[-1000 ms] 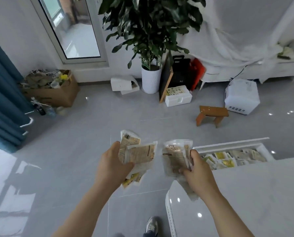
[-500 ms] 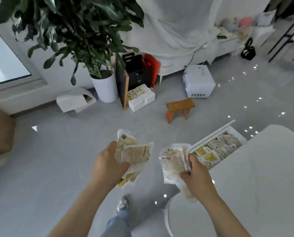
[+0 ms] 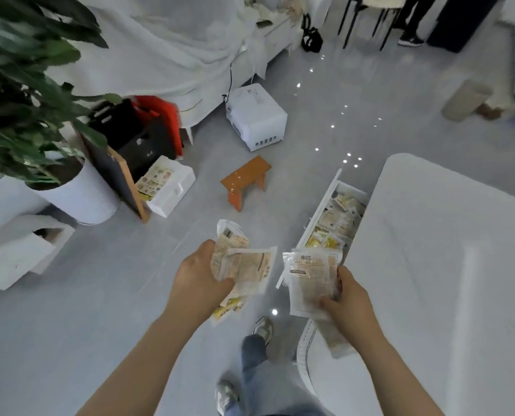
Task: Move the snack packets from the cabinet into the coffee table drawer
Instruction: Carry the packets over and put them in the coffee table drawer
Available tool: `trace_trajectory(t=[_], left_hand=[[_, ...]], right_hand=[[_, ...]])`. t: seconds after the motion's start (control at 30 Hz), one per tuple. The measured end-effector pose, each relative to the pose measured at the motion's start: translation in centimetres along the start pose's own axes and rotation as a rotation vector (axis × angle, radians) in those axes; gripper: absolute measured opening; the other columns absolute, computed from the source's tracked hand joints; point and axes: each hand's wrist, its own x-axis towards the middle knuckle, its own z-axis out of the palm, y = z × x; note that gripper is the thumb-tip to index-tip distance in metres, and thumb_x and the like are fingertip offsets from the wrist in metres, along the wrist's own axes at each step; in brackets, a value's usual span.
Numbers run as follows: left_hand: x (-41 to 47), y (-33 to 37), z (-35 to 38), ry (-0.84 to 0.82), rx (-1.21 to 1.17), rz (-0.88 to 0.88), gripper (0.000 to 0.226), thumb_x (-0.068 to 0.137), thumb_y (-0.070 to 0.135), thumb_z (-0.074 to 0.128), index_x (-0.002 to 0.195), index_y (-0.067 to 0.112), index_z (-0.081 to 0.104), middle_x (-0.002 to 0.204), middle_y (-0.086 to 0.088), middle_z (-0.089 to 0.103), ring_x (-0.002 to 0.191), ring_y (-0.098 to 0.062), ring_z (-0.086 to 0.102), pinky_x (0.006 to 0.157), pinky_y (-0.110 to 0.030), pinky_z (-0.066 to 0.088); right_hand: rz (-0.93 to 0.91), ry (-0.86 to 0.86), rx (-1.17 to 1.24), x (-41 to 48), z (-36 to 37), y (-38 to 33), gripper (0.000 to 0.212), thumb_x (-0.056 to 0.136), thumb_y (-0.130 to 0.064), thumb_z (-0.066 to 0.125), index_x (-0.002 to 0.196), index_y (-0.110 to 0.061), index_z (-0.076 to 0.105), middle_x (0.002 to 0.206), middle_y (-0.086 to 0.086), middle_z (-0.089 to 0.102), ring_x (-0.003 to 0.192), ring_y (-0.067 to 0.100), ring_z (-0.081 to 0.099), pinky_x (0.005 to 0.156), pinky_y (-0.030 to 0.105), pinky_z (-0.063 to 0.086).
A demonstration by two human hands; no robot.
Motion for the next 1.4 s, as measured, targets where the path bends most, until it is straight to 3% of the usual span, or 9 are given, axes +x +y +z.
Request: trace_trajectory(t=[0.2,0.43,0.6,0.73,0.83,0.93,1.0,1.13,1.4], left_hand=[[7.9,3.6,1.1,-0.099,0.026,0.090,0.033,0.074,0.017,0.070,0.097,0.028,0.049,0.086,0.014,0.059,0.074,-0.003,0.055,0.053,-0.015,0.039],[15.9,8.4,3.1,-0.171,0.104,0.215,0.035,0.075,0.017,0.073,0.098,0.027,0.048,0.090,0.011,0.057,0.075,-0.005,0.055,0.055,-0.013,0.039],[20.9,11.4,5.4,-0.272,0.130,0.283,0.040,0.075,0.022,0.075,0.104,0.030,0.049,0.093,0.015,0.057,0.080,-0.004,0.059,0.055,-0.011,0.042],[25.7,13.8,6.7,-0.361,0.143,0.343,0.040,0.075,0.021,0.075,0.103,0.031,0.048,0.093,0.016,0.058,0.074,0.001,0.055,0.057,-0.015,0.046],[30.1,15.2,7.4,-0.437,0.169,0.399,0.041,0.073,0.017,0.075,0.102,0.031,0.051,0.095,0.013,0.061,0.081,-0.005,0.058,0.061,-0.021,0.049],[34.3,16.8,7.6,-0.511,0.212,0.472,0.040,0.074,0.017,0.074,0.102,0.032,0.050,0.094,0.014,0.060,0.082,-0.006,0.056,0.060,-0.019,0.046],[37.1,17.7,8.0,-0.564,0.230,0.512,0.039,0.074,0.017,0.073,0.102,0.032,0.051,0.095,0.014,0.060,0.084,-0.008,0.058,0.065,-0.023,0.051],[41.8,19.6,9.9,-0.683,0.293,0.569,0.038,0.074,0.016,0.073,0.100,0.031,0.050,0.091,0.015,0.058,0.085,-0.011,0.060,0.071,-0.030,0.055],[46.2,22.5,16.7,-0.792,0.342,0.598,0.036,0.078,0.015,0.074,0.105,0.023,0.051,0.099,0.009,0.057,0.087,-0.011,0.055,0.058,-0.015,0.040]], right_hand=[[0.078,0.070,0.098,5.7,-1.6,-0.4,0.033,0.077,0.000,0.060,0.099,-0.022,0.049,0.088,-0.010,0.063,0.080,0.010,0.061,0.065,0.028,0.053],[0.166,0.138,0.167,11.7,-4.3,0.0,0.035,0.078,0.000,0.060,0.098,-0.024,0.046,0.081,-0.012,0.059,0.069,0.004,0.056,0.050,0.014,0.038],[0.300,0.249,0.209,14.0,-5.7,1.1,0.030,0.078,0.001,0.061,0.090,-0.021,0.045,0.076,-0.008,0.057,0.061,0.007,0.054,0.046,0.013,0.040],[0.402,0.343,0.209,16.0,-6.0,1.2,0.038,0.079,0.001,0.061,0.078,-0.028,0.036,0.069,-0.013,0.045,0.057,0.003,0.044,0.047,0.011,0.037],[0.463,0.395,0.220,17.8,-5.6,1.0,0.032,0.077,-0.001,0.062,0.093,-0.023,0.045,0.081,-0.013,0.054,0.068,0.000,0.050,0.050,0.012,0.036],[0.555,0.453,0.294,19.8,-4.8,0.0,0.034,0.075,-0.002,0.065,0.099,-0.019,0.048,0.091,-0.007,0.060,0.078,0.011,0.058,0.057,0.017,0.040],[0.617,0.494,0.327,21.2,-4.2,-1.0,0.034,0.074,-0.002,0.066,0.099,-0.018,0.048,0.092,-0.007,0.061,0.082,0.016,0.059,0.059,0.020,0.042],[0.710,0.570,0.393,23.5,-2.8,-2.4,0.038,0.076,-0.001,0.066,0.101,-0.022,0.047,0.088,-0.019,0.055,0.080,0.009,0.056,0.059,0.013,0.040],[0.873,0.639,0.482,26.5,-2.3,-0.2,0.037,0.076,-0.001,0.064,0.100,-0.022,0.046,0.087,-0.019,0.055,0.079,0.006,0.056,0.058,0.015,0.041]])
